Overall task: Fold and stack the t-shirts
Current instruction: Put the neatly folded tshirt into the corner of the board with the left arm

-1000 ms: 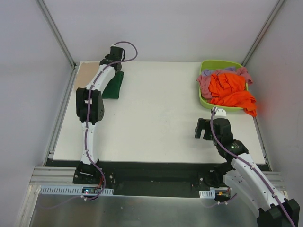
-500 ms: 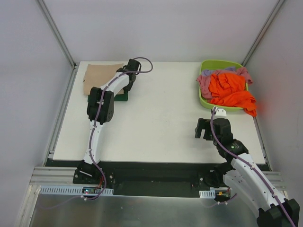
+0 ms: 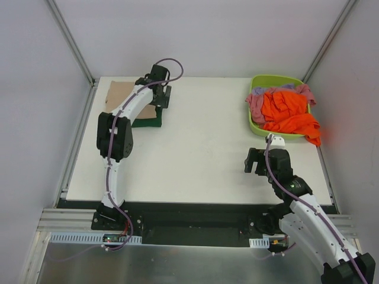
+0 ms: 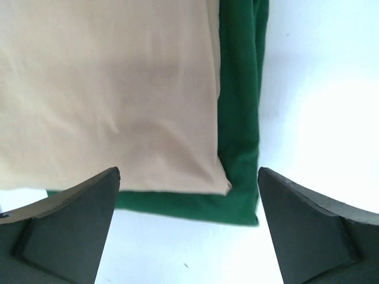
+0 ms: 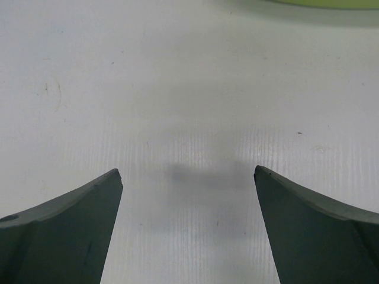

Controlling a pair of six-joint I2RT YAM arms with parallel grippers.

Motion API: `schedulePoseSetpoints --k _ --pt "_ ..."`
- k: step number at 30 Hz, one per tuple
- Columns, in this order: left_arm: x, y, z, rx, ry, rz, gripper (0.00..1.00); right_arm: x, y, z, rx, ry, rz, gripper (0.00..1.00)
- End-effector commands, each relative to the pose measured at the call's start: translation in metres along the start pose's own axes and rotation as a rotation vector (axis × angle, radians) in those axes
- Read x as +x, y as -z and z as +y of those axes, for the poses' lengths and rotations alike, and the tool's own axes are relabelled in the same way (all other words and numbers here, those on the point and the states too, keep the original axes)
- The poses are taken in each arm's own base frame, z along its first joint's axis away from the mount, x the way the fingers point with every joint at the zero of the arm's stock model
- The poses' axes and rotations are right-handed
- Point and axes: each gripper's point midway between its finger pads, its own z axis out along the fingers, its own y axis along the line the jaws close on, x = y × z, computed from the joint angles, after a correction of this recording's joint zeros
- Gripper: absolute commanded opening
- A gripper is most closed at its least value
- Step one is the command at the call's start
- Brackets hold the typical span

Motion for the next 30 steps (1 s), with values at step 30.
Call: schedulePoseSetpoints --k 30 --pt "0.051 -0.061 0.094 0.302 0.659 0.112 0.99 -0.012 0.0 0.001 0.011 -0.017 -0.017 0.96"
